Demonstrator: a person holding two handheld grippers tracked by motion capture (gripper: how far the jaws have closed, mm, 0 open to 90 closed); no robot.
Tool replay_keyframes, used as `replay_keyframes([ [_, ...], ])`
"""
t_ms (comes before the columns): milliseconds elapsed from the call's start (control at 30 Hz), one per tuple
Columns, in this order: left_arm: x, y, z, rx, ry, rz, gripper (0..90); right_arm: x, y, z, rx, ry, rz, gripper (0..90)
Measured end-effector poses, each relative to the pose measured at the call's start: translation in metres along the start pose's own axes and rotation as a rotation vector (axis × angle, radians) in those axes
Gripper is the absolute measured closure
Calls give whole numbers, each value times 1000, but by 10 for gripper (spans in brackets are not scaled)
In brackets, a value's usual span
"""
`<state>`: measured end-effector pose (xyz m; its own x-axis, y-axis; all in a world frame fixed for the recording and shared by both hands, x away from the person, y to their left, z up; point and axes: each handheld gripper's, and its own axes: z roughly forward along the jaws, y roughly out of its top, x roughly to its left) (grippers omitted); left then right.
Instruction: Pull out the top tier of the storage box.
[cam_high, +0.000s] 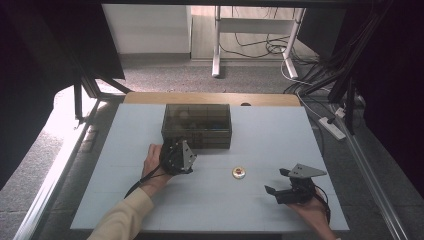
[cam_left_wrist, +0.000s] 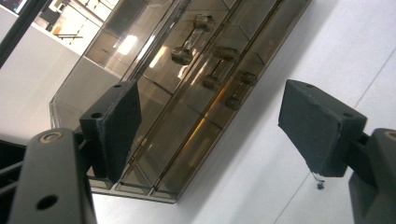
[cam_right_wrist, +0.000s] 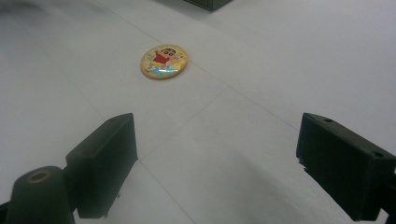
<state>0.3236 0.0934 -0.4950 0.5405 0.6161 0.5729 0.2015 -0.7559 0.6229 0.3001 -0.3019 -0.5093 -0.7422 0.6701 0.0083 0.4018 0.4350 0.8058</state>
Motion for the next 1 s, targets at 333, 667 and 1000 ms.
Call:
replay_keyframes([
  [333, 3, 1, 4, 1, 12, 4, 223, 0, 0, 1, 1, 1, 0, 125],
  [667, 2, 3, 8, -1, 19, 16, 230, -1, 0, 1, 6, -3, 4, 125],
  [1000, 1, 6, 11, -2, 30, 33, 240, -1, 0, 1, 4, -5, 6, 125],
])
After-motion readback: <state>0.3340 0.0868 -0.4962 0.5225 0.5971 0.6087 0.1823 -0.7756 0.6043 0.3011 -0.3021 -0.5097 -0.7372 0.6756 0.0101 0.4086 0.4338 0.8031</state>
